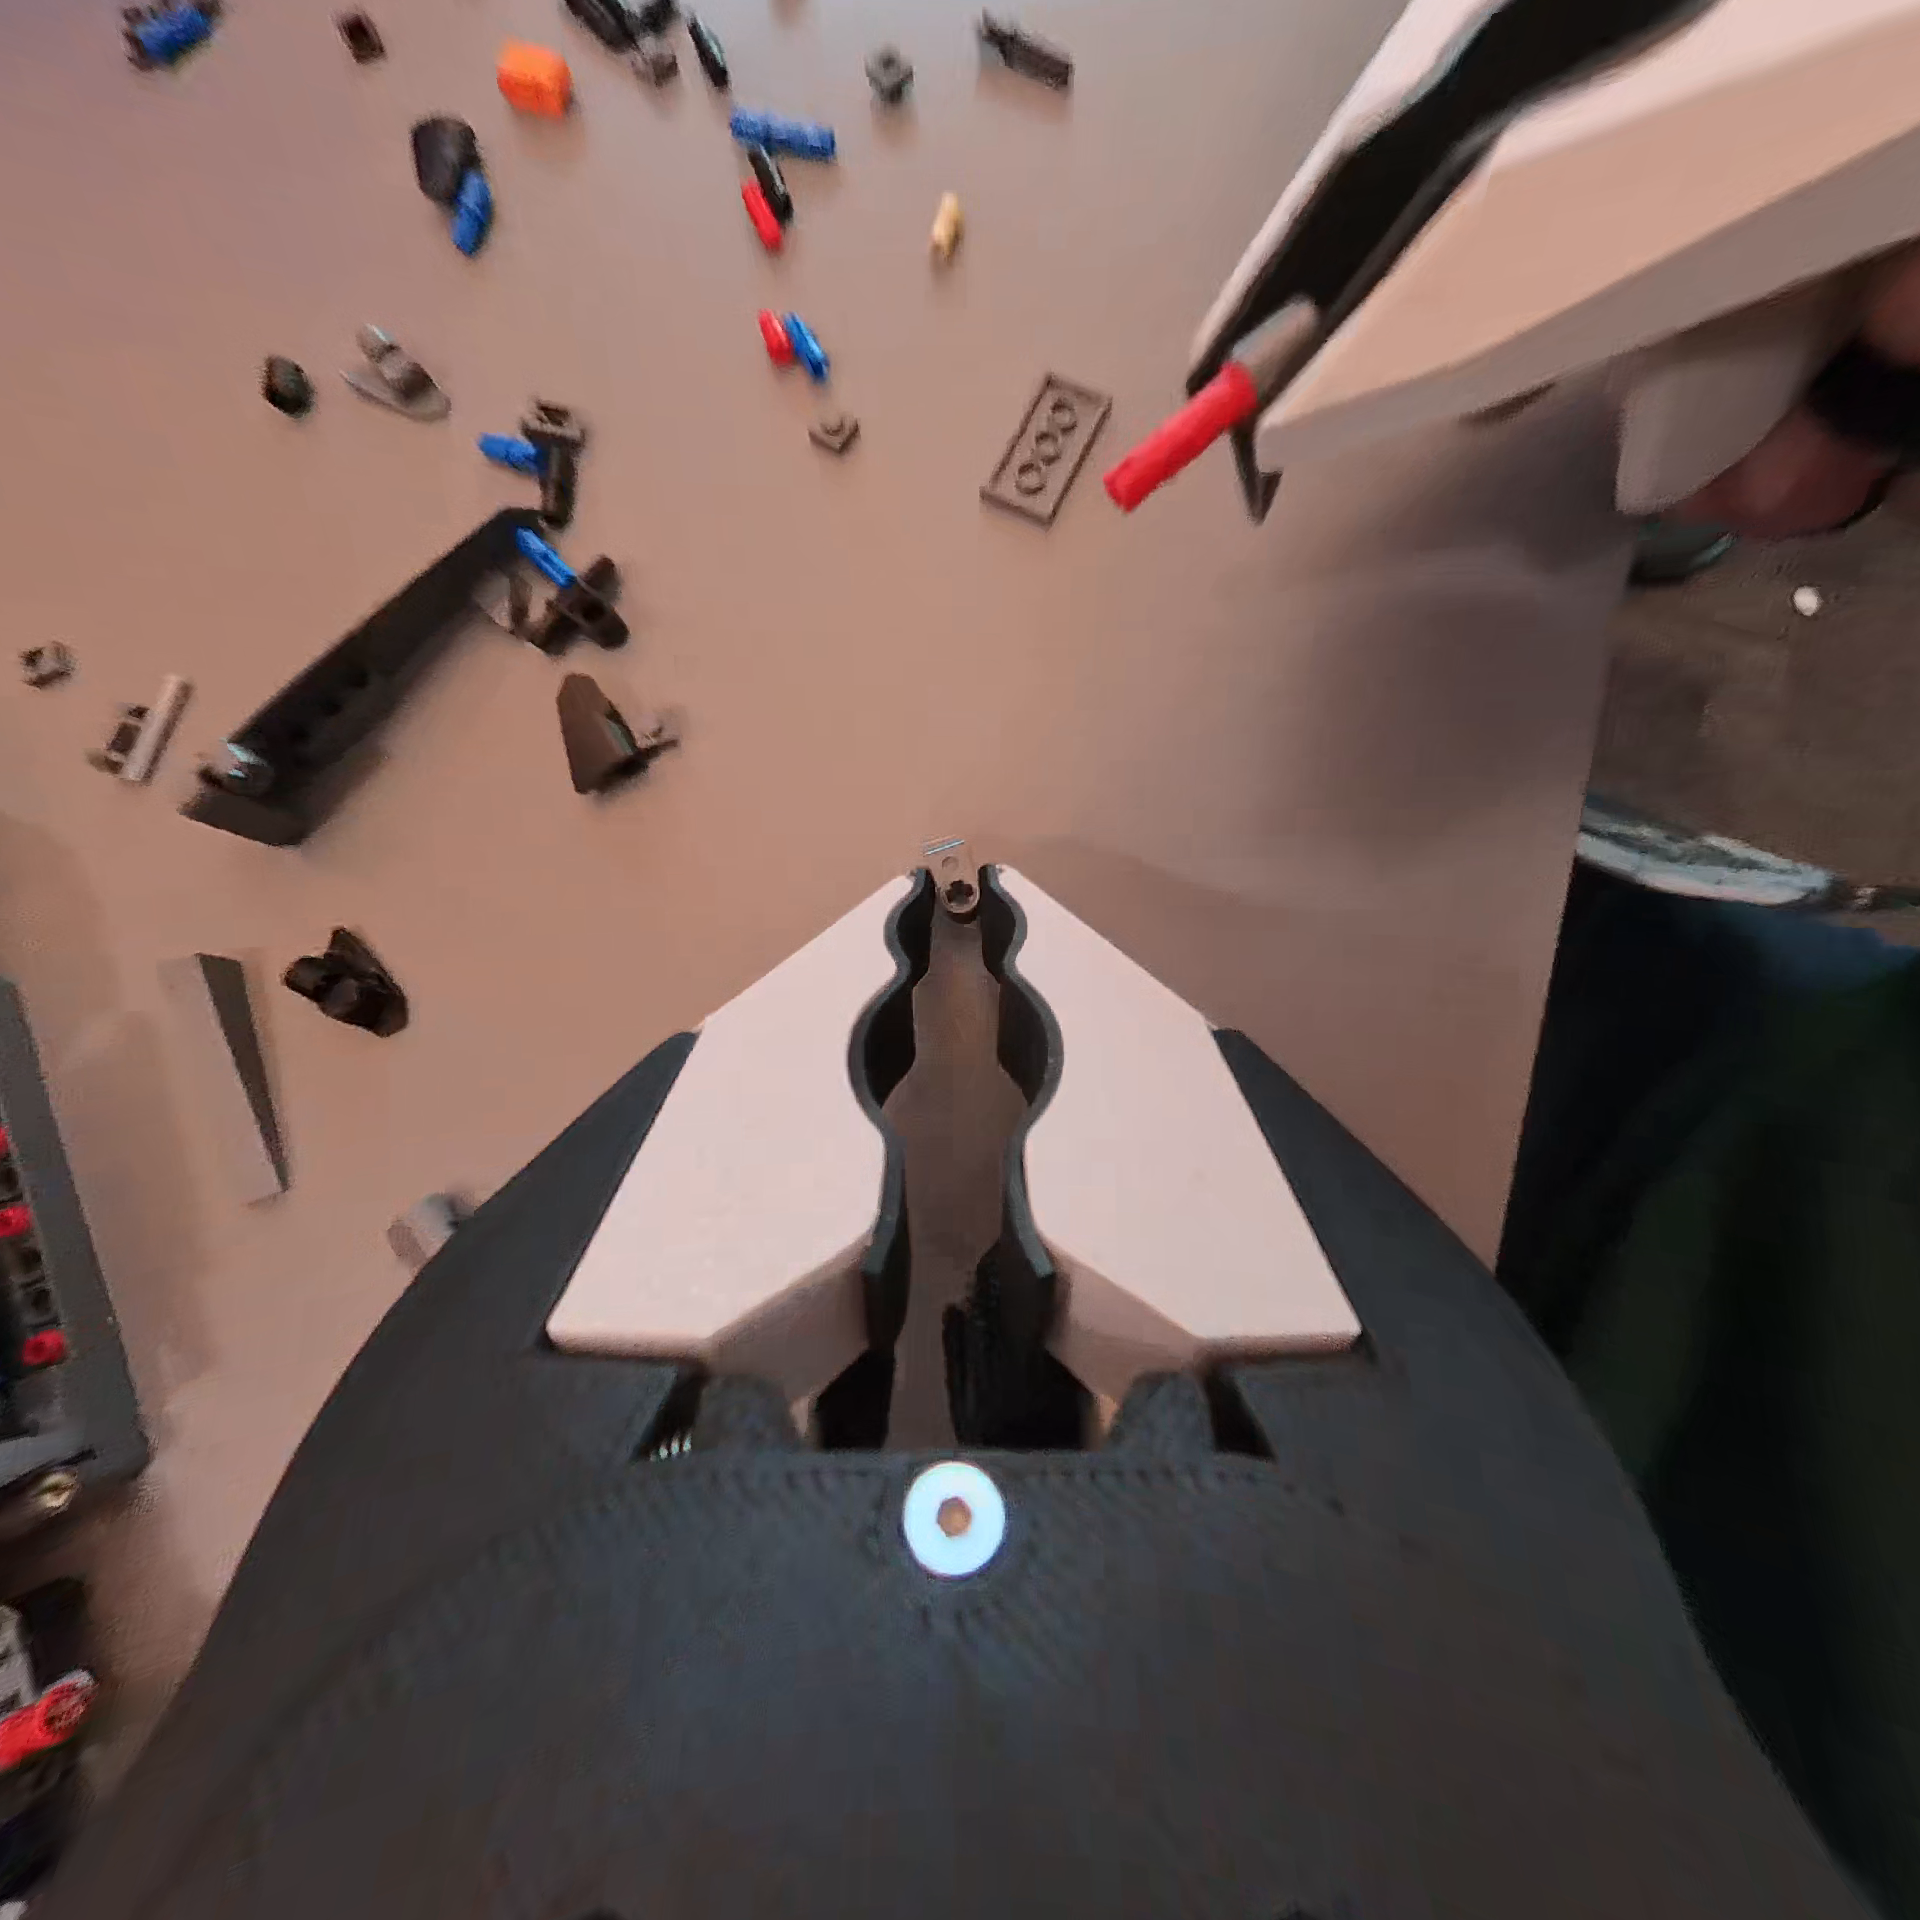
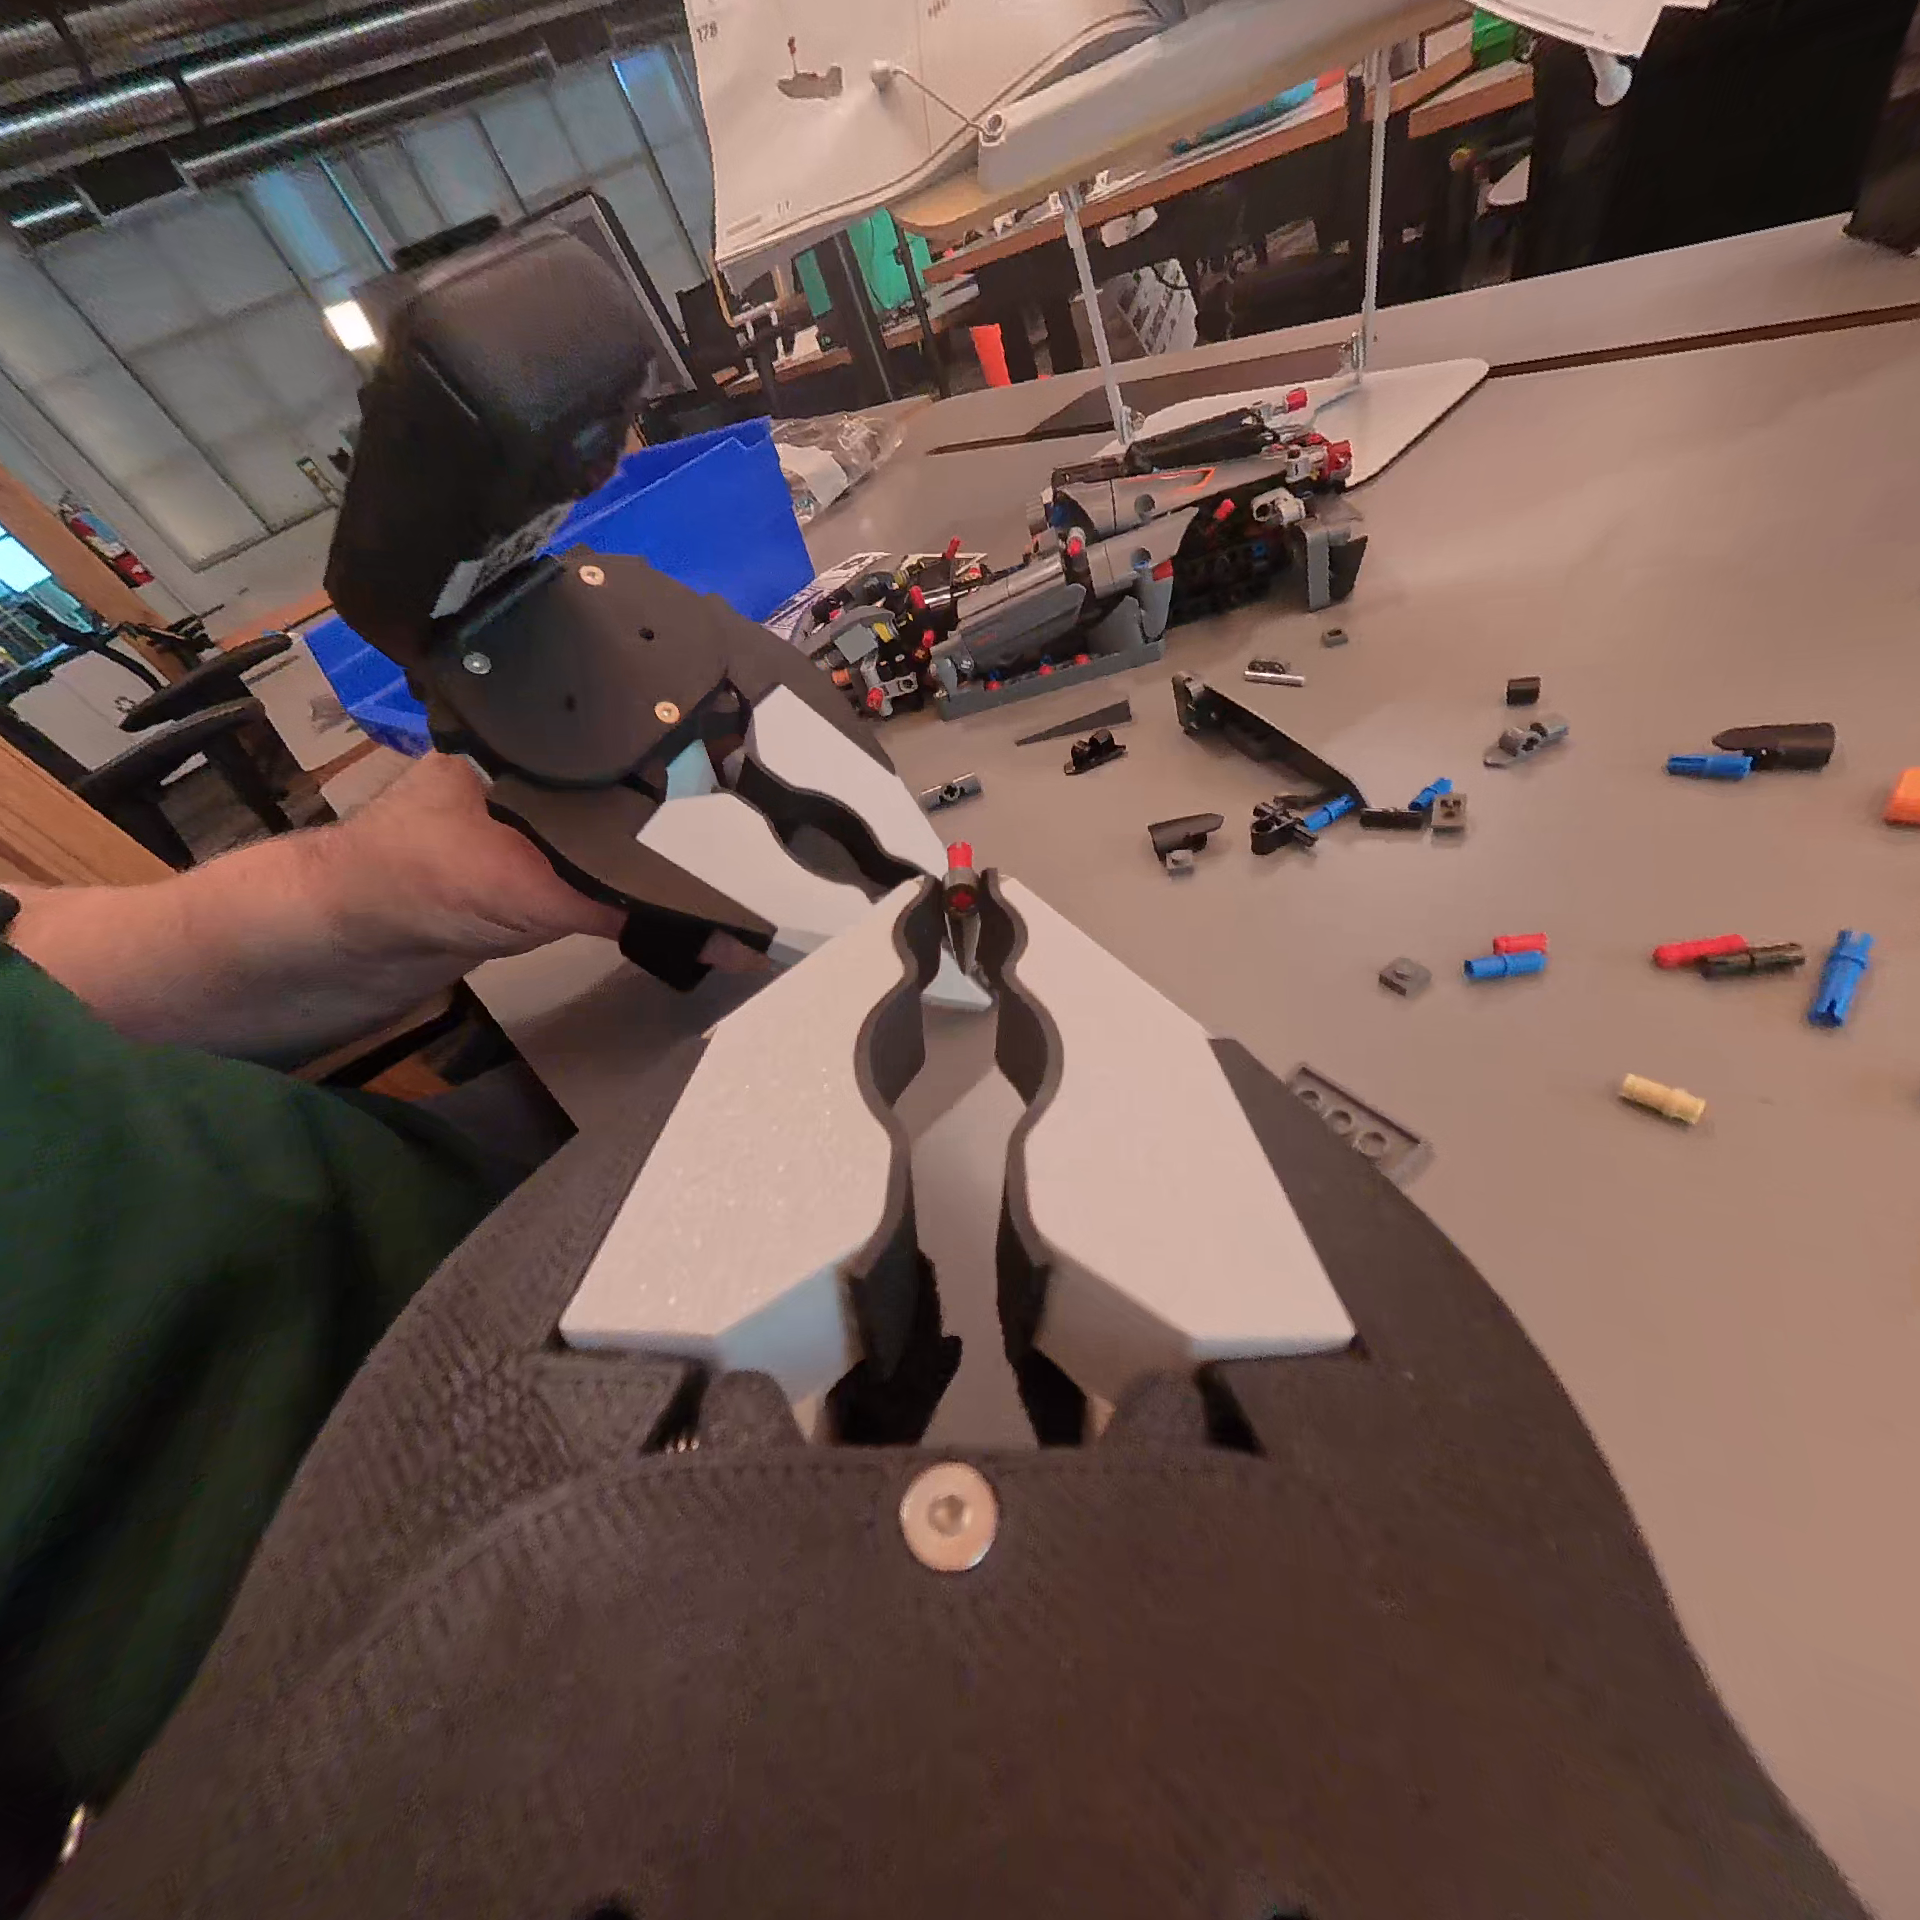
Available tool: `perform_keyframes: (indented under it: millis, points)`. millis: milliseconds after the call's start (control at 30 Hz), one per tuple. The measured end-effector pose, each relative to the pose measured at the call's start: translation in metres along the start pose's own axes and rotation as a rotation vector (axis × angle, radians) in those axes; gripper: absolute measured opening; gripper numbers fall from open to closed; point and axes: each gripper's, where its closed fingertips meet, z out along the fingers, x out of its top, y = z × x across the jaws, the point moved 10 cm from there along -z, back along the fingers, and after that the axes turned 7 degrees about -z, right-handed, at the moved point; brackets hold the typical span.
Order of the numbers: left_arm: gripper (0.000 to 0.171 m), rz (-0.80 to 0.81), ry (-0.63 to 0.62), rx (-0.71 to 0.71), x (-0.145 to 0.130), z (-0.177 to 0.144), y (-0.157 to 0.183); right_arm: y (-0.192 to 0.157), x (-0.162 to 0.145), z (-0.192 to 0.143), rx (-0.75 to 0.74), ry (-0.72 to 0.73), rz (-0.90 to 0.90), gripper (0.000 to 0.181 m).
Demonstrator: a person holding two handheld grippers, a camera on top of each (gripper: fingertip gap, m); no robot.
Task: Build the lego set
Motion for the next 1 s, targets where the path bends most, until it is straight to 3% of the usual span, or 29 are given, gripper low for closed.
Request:
perform_keyframes:
  millis: [167,500,633,867,1000]
  points:
    - [0.020,-0.021,-0.023,-0.044,-0.003,0.000,0.005,-0.002,-0.004,-0.002,-0.008,-0.013,-0.001,0.005]
    - [0.008,0.076,-0.048,0.016,0.001,0.003,0.009,-0.005,-0.009,-0.003,-0.004,-0.034,-0.011,0.005]
    - [0.012,0.029,-0.062,0.019,0.002,0.003,0.011,-0.005,-0.009,-0.004,-0.008,-0.029,-0.013,0.005]
    - [0.026,-0.032,-0.046,-0.024,-0.006,-0.003,0.025,-0.002,-0.009,-0.007,-0.006,-0.020,-0.005,0.005]
    - [0.020,-0.052,-0.032,-0.145,-0.009,-0.006,0.033,-0.002,-0.009,-0.007,-0.007,-0.016,-0.004,0.005]
